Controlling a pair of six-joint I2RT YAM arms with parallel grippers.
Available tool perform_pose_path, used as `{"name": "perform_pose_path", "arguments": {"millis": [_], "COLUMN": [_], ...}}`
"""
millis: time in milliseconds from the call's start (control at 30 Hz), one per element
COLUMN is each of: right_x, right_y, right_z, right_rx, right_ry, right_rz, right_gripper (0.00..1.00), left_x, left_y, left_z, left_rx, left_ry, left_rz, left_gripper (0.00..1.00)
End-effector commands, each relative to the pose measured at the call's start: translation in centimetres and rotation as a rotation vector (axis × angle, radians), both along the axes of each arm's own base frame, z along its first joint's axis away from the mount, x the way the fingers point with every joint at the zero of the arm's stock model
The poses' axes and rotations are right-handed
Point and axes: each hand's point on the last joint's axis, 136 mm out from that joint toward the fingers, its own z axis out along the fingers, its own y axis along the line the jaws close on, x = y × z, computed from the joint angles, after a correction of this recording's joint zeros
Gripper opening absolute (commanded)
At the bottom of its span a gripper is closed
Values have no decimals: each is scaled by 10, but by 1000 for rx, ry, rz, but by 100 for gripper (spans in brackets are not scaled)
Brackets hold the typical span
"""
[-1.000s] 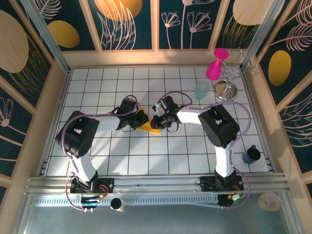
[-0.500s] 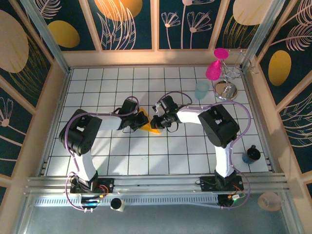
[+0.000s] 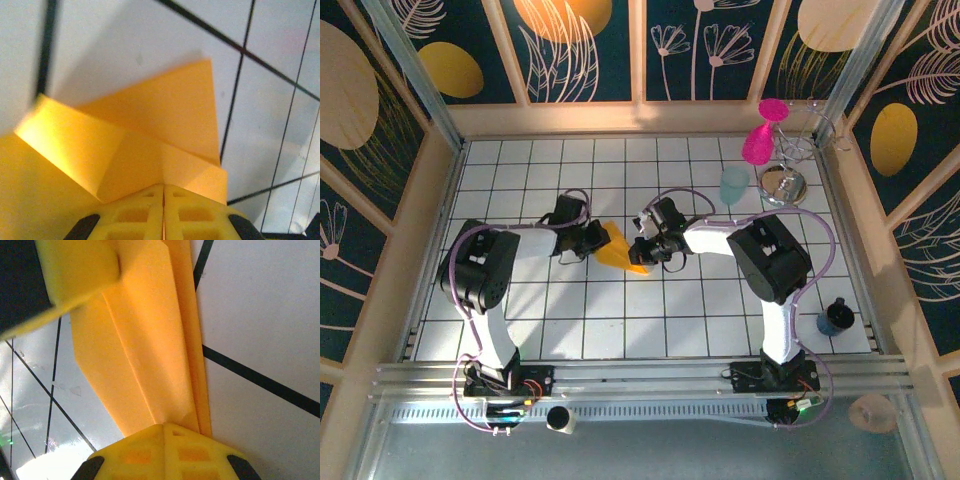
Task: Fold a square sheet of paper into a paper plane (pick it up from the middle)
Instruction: Fourth fold the wing at the center of the table.
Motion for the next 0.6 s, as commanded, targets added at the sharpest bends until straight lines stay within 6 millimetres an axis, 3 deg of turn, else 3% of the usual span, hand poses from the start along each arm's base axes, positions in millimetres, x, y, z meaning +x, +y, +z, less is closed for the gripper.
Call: {"name": "perform_pose_path", "arguments": {"millis": [0,167,300,467,567], "right_x": [-52,-50,-50,-46,-43], "right_y": [-89,-87,-87,-84,-80], "right_z": [-83,-81,-81,-78,-75], "right_rx": [-401,-389,-385,-363,-343], "right_ry": [225,223,228,222,220], "right_rz": [-86,-92,-96,-104,-106], "right_gripper": [0,0,0,0,0], "left_x": [18,31,52,73,79], "left_y": [59,86,102,112,108], "left_z": [-30,-36,-25,3,28], "left_rx": [178,202,220,242,223], "left_ry": [23,24,-10,-78,-128], "left_rz": [107,149,177,180,168], "left_gripper": [10,10,10,10,10]}}
